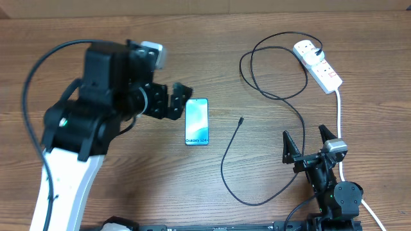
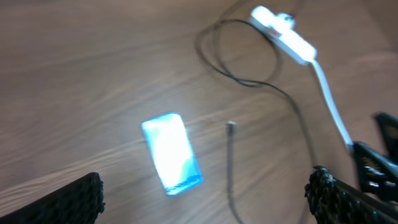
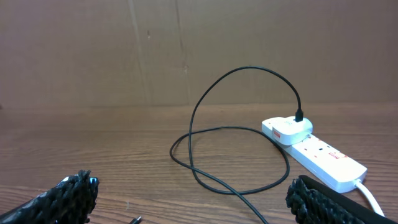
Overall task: Plug charger to phone and switch on socket
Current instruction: 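Move the left gripper forward over the phone, fingers open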
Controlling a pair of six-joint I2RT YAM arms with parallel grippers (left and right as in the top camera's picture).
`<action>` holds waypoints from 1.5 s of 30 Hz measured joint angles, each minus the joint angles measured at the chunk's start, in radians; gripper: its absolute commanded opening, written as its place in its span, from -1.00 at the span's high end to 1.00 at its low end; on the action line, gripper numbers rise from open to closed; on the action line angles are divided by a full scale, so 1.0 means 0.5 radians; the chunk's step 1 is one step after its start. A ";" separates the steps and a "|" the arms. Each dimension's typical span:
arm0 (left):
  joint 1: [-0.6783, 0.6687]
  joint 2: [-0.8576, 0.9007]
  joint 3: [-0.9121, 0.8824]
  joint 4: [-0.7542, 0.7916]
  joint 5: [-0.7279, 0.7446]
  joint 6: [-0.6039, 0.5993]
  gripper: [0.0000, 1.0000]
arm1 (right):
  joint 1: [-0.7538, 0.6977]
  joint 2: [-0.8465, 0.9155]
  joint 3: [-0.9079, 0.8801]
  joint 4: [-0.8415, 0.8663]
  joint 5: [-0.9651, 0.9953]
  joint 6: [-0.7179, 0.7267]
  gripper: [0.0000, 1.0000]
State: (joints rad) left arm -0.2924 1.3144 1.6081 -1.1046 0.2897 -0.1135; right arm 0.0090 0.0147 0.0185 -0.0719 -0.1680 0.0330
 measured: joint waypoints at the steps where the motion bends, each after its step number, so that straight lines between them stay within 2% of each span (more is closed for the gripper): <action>1: -0.007 0.035 0.000 0.021 0.064 -0.020 -1.00 | 0.000 0.000 0.000 0.000 0.000 0.000 -1.00; 4: -0.044 0.111 0.001 0.027 0.184 -0.096 -1.00 | 0.000 0.000 0.000 -0.001 0.000 0.000 -1.00; 7: -0.167 0.166 0.002 -0.062 0.167 -0.198 -1.00 | 0.000 0.000 0.000 0.000 -0.001 0.001 -1.00; 13: -0.449 0.201 0.004 -0.322 -0.220 -0.504 -1.00 | 0.001 0.000 0.000 -0.001 0.000 0.000 -1.00; 21: -0.439 0.282 0.008 -0.427 -0.479 -0.810 -1.00 | 0.000 0.000 0.000 0.000 -0.001 0.001 -1.00; 28: -0.433 0.453 0.233 -0.616 -0.529 -0.855 -1.00 | 0.000 0.000 0.000 0.000 0.000 0.001 -1.00; 35: -0.433 0.784 0.497 -0.810 -0.575 -0.854 -1.00 | 0.000 0.000 0.000 0.000 -0.001 0.001 -1.00; 40: -0.433 0.951 0.509 -0.797 -0.633 -0.854 -1.00 | 0.001 0.000 0.000 0.000 -0.001 0.000 -1.00; 45: -0.433 1.073 0.511 -0.641 -0.660 -0.854 -0.99 | 0.000 0.000 0.000 0.000 0.000 0.001 -1.00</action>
State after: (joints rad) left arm -0.5087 1.8511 1.8637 -1.4250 -0.0402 -0.5404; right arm 0.0090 0.0147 0.0185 -0.0719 -0.1680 0.0334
